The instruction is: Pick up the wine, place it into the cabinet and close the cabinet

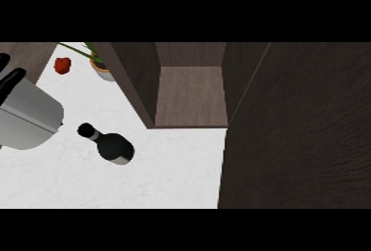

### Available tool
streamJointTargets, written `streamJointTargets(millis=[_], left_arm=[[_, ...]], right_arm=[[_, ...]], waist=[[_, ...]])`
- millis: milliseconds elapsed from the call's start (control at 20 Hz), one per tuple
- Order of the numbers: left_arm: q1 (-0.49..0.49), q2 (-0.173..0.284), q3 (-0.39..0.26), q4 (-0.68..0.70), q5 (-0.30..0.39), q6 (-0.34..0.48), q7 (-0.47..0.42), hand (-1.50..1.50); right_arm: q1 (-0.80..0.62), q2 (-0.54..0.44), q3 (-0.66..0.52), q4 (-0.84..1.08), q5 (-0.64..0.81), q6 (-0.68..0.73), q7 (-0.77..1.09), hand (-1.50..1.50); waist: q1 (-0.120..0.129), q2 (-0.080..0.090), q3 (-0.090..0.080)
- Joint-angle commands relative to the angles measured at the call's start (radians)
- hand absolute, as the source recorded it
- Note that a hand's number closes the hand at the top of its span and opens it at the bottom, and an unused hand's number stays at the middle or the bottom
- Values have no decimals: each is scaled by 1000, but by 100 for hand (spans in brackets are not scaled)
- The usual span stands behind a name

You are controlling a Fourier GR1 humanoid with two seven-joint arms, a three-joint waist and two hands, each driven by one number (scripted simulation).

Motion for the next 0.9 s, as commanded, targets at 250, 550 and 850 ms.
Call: streamJointTargets(millis=[250,550,850], left_arm=[[136,-20,58,125,27,-161,-146,-150],[120,0,85,250,13,-214,-208,-150],[227,-32,63,356,-29,-332,-318,-150]], right_arm=[[-10,-12,-23,-196,-58,-27,107,-150],[16,-10,15,-234,-34,-35,132,-150],[-3,-13,7,-264,-40,-54,163,-150]], waist=[[3,2,0],[-7,1,0],[-6,0,0]])
